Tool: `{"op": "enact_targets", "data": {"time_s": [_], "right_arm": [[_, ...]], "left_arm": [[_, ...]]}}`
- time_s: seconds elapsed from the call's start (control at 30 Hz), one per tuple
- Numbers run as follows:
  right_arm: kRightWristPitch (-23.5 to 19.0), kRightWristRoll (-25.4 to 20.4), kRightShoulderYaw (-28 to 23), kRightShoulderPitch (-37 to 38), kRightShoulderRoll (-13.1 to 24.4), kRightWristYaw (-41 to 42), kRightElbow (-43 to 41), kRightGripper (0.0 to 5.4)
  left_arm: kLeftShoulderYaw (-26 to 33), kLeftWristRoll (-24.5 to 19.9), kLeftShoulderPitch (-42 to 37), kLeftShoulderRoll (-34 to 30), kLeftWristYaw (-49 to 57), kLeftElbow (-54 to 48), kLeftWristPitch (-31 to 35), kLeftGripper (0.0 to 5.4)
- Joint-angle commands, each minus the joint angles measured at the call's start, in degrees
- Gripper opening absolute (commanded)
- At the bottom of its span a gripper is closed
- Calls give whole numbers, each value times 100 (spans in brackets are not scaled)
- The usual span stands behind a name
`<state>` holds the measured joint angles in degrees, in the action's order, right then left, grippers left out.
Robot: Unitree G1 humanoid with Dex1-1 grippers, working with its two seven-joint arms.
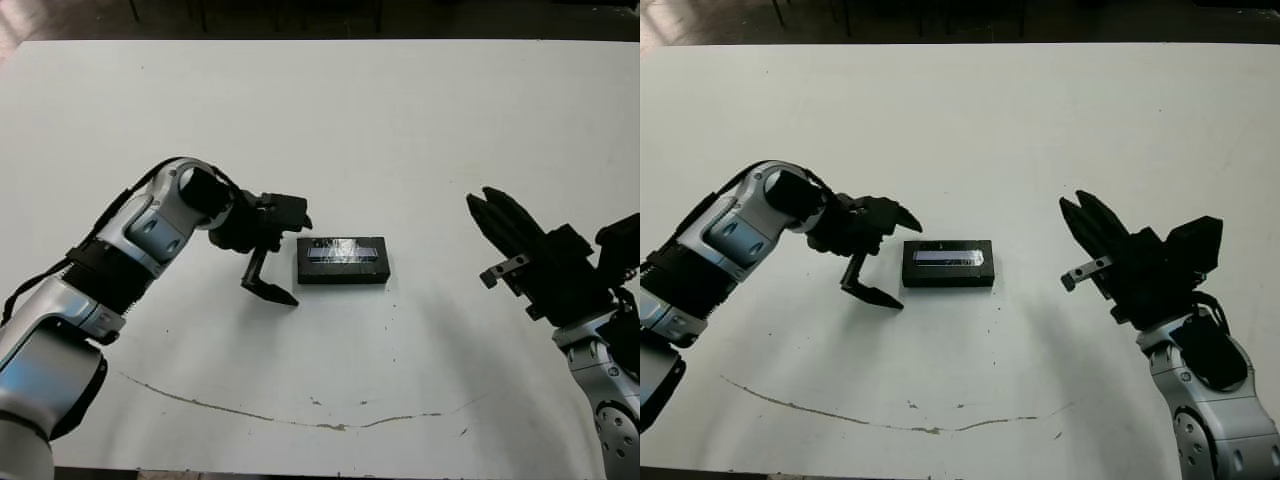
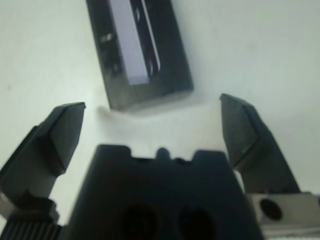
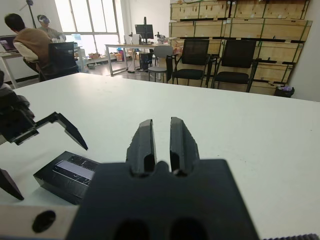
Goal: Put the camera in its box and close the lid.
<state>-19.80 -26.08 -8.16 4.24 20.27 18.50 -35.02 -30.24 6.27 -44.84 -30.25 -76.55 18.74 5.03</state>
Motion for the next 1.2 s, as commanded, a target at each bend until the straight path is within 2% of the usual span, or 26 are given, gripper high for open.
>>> {"op": "enact_targets", "data": {"time_s": [0.03,0.23,0.27,0.33,0.43,0.53,0.63,0.77,0.9,1.1,1.2], "right_arm": [[-107,6,8,20,25,14,86,0],[-68,56,91,-19,-35,-25,121,0],[-70,69,108,-21,-44,-42,113,0],[-75,86,135,-19,-53,-65,108,0],[-52,81,150,-20,-69,-61,137,0],[-90,153,167,-9,-50,-115,103,0],[-64,170,171,-18,-68,-99,135,0],[-19,202,201,-35,-175,-166,163,0],[-24,308,261,-81,-253,-243,175,0],[-23,445,337,-65,-404,-375,167,0],[3,499,365,-32,-470,-416,137,0]], "left_arm": [[-50,415,625,-537,179,76,-16,539],[622,144,1004,-1006,527,-114,-282,539],[794,74,1081,-1016,685,-172,-208,539],[1280,-153,1303,-901,1222,-446,355,530],[2069,-385,1803,-551,2389,-1397,1278,482],[2815,-694,2290,200,3692,-2336,1922,409],[3152,-951,2602,974,4692,-3208,2343,340],[3023,-1263,2869,1673,5380,-4307,2960,247],[2523,-1477,3080,2120,5773,-5149,3592,150],[2023,-1748,3341,2883,6499,-5576,4360,9],[1671,-1700,3407,3097,6806,-5622,4584,2]]}}
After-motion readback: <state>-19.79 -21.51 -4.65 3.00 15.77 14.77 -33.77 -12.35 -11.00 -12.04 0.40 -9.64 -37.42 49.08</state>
